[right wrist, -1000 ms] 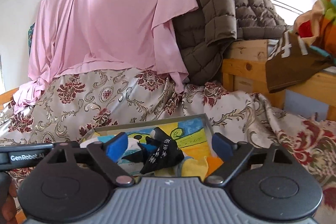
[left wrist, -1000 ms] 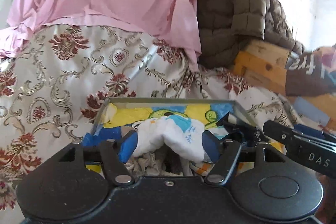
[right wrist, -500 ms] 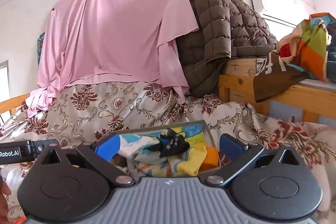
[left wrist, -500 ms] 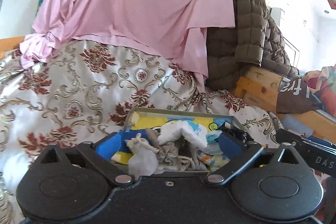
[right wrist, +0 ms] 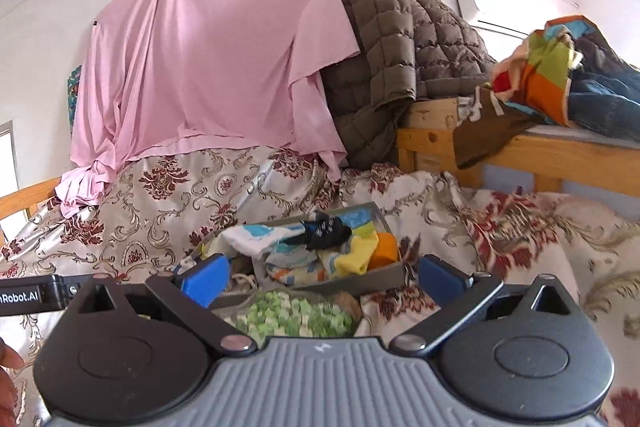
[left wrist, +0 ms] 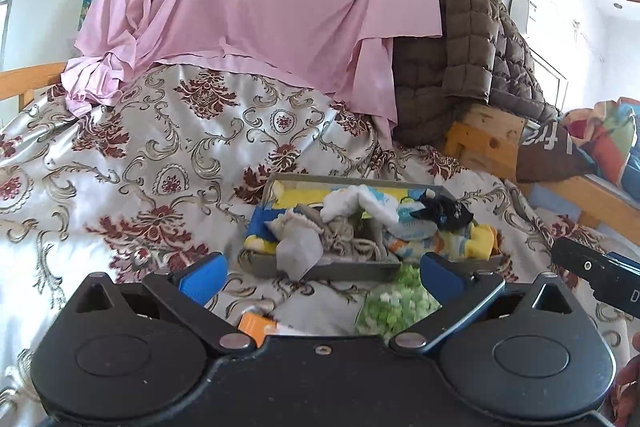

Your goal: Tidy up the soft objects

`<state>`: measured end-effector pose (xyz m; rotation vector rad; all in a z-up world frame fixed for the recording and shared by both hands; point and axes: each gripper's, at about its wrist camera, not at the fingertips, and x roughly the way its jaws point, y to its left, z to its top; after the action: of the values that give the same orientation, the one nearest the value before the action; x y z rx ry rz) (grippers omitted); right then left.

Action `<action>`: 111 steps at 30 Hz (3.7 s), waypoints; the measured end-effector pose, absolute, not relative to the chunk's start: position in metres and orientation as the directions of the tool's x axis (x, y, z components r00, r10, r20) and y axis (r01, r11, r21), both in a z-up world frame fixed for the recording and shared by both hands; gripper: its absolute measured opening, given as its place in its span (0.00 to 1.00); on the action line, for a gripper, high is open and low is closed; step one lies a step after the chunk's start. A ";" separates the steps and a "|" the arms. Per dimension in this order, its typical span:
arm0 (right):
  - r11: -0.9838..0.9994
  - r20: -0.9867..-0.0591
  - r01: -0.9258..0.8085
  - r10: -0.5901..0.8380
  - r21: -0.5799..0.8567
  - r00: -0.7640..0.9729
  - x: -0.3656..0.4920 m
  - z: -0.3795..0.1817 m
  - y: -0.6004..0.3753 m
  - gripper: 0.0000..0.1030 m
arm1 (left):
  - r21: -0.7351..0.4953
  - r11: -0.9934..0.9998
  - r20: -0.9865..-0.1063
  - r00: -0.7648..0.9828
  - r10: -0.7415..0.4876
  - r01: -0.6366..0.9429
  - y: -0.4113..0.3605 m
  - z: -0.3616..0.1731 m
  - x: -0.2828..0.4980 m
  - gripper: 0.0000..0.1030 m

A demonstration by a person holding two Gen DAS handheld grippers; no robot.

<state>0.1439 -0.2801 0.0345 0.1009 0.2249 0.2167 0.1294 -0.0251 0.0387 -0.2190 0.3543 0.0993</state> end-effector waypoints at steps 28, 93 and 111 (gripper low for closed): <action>0.984 -0.419 -0.161 0.176 0.072 0.891 0.065 0.005 -0.251 1.00 | -0.134 0.981 -0.405 0.911 0.077 -0.143 -0.004 0.008 0.036 0.99; 0.978 -0.483 -0.201 0.201 0.054 0.852 0.069 -0.006 -0.236 1.00 | -0.107 0.987 -0.486 0.872 0.055 -0.122 0.000 -0.006 0.028 0.99; 0.978 -0.485 -0.200 0.201 0.053 0.851 0.069 -0.005 -0.236 1.00 | -0.109 0.987 -0.492 0.869 0.053 -0.122 0.001 -0.007 0.028 0.99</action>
<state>0.0690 -0.2357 -0.0053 0.0001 0.5104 0.2111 0.0276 0.0015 -0.0069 -0.1380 0.5103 0.0920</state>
